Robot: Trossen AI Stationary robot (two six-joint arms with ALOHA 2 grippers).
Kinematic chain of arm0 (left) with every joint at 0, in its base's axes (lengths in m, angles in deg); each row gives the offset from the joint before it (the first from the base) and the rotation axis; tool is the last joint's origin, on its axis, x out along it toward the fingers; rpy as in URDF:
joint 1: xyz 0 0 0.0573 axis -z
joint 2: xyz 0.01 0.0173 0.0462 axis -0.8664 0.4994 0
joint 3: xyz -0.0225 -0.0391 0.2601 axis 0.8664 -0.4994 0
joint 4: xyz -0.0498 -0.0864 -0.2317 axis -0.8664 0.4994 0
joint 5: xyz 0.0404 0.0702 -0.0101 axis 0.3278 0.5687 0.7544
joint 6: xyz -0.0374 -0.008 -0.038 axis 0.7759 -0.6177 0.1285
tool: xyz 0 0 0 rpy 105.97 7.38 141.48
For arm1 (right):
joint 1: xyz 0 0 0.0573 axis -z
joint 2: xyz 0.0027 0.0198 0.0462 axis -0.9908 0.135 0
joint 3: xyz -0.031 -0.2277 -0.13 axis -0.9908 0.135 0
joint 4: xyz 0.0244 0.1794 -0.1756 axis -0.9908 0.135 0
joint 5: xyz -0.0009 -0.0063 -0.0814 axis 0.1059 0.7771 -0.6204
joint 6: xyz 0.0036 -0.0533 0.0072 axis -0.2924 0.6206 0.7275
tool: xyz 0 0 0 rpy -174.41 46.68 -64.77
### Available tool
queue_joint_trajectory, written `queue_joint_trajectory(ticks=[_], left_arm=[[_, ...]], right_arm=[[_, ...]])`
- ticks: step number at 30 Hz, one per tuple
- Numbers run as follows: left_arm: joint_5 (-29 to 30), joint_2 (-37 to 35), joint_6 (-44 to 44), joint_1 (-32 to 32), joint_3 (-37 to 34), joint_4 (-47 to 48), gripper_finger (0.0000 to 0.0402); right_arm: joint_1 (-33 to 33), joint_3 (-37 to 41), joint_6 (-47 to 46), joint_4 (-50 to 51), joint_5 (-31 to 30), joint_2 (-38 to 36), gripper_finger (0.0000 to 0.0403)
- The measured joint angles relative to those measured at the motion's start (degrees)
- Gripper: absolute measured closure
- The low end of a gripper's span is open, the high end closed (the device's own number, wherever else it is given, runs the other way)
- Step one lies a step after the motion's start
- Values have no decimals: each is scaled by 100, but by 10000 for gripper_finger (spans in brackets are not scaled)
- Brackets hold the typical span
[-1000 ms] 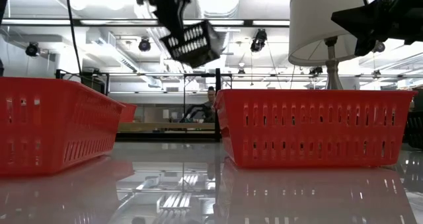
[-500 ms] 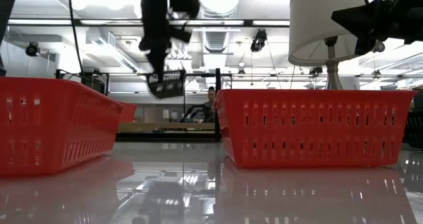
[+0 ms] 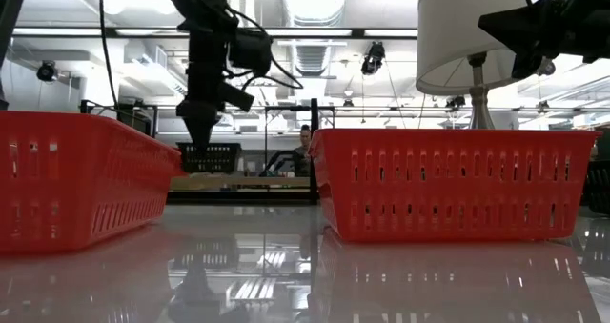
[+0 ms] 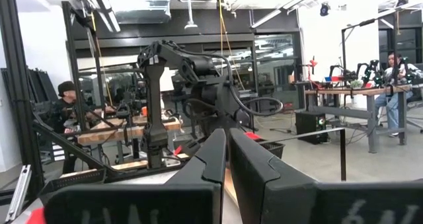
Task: Stack baskets on shelf by color
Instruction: Put the black basket on the shelf
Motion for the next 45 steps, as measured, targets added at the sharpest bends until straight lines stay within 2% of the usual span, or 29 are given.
queue_joint_trajectory(ticks=[9,14,25,41,45], left_arm=[[-19,-9,-29,-100,-94,-8,402],[-411,-65,-58,-90,-75,-8,402],[-423,-114,-728,-83,-87,-36,402],[-410,-107,-939,-83,-96,-31,401],[-410,-107,-934,-83,-99,-7,380]], right_arm=[[-2,-2,0,7,0,0,390],[0,-2,22,9,-2,0,390],[-1,-4,70,9,-1,0,390],[-2,-9,59,9,0,0,390],[0,-9,59,9,0,0,390]])
